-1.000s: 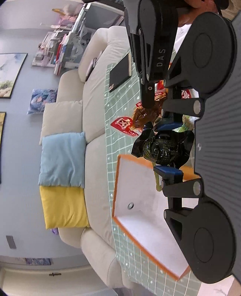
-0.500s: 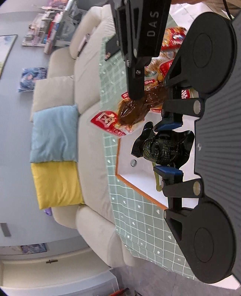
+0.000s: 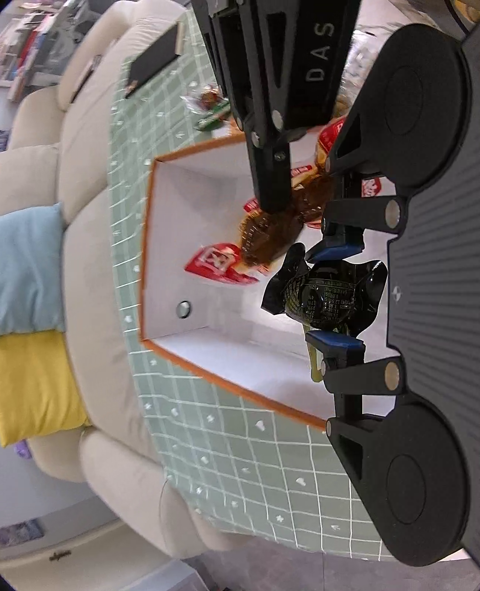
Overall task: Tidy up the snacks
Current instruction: 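Carry both packets over the orange box and lower them inside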
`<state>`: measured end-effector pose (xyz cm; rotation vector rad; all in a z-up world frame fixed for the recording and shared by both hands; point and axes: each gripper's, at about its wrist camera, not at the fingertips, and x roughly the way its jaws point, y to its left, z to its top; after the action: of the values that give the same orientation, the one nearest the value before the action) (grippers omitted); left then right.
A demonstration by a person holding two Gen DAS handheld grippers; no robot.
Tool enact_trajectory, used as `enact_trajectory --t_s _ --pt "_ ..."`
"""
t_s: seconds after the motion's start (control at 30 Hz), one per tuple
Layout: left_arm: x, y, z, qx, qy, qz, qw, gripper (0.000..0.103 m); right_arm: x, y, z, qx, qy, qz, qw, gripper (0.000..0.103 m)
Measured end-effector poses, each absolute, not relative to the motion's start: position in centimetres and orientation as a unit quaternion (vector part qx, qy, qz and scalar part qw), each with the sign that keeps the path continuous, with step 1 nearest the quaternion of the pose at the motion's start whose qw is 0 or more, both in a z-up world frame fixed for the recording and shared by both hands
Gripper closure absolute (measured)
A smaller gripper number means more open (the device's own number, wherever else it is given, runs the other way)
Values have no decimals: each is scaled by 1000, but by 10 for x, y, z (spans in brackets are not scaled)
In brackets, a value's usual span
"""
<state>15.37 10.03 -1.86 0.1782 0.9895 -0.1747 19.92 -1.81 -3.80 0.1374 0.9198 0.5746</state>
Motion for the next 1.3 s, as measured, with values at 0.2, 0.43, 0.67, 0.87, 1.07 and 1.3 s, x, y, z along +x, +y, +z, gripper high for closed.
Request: enact_trajectory --t_s 0.2,0.43,0.67,0.87,1.07,1.3 --pt "167 101 -40 105 524 -112 837 59 218 -4 -64 70 490 280 823 103" --pt "178 100 -64 145 579 -110 795 59 233 8 -93 89 542 290 783 103" --pt "179 100 -81 191 611 -101 762 59 239 28 -111 72 573 304 758 103" --pt "179 101 -92 213 627 -96 743 58 242 46 -119 29 589 297 751 103" --pt "177 108 -97 208 632 -96 740 50 245 54 -124 -6 599 286 748 103" --pt "172 107 -85 199 619 -103 753 41 244 57 -125 -35 599 267 754 96"
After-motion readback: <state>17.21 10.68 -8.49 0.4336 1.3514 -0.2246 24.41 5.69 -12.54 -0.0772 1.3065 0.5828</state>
